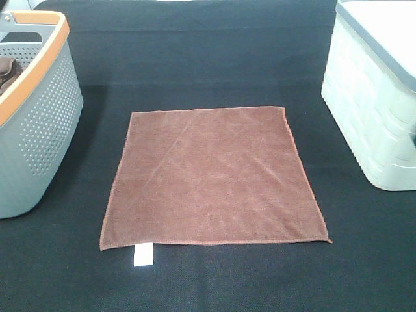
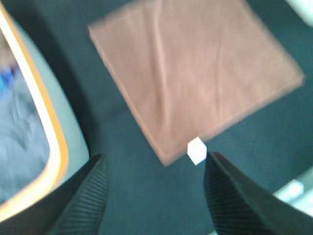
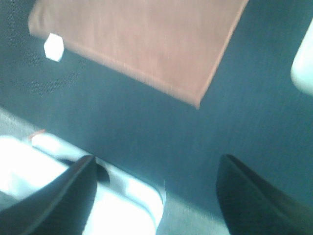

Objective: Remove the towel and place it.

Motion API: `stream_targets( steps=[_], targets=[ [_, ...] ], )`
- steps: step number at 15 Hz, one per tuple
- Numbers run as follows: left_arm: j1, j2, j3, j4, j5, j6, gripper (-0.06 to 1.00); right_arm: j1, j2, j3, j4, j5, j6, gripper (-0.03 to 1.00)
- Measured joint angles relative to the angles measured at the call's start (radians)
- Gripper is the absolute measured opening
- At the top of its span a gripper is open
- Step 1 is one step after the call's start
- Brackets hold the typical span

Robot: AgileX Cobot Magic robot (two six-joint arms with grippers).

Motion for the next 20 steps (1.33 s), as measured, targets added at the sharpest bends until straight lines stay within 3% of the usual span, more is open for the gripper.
stream_targets(
  steps=[2,3,5,8,10,12,15,20],
  targets=[
    [0.0,-0.106,0.246,0.0,0.001,-0.018,0.56,0.0,-0.151,0.183,-0.008,0.001,0.0,0.66],
    [0.0,-0.106,0.246,0.0,0.001,-0.018,0.56,0.0,-0.151,0.183,-0.008,0.001,0.0,0.66],
    [0.0,-0.205,0.48,0.0,0.005,-0.02,0.56,0.0,-0.304,0.323,-0.033,0.002,0.0,0.66],
    [0.0,-0.323,0.68,0.0,0.006,-0.02,0.56,0.0,-0.457,0.422,-0.054,-0.043,0.0,0.66],
    [0.0,-0.416,0.758,0.0,-0.001,-0.008,0.56,0.0,-0.531,0.46,-0.055,-0.077,0.0,0.66],
    [0.0,-0.565,0.816,0.0,-0.05,0.079,0.56,0.0,-0.589,0.488,-0.055,-0.137,0.0,0.66],
    [0.0,-0.714,0.872,-0.039,-0.145,0.11,0.56,0.0,-0.605,0.494,-0.053,-0.148,0.0,0.66],
    [0.0,-0.774,0.879,-0.06,-0.161,0.135,0.56,0.0,-0.605,0.494,-0.053,-0.15,0.0,0.66]
  ],
)
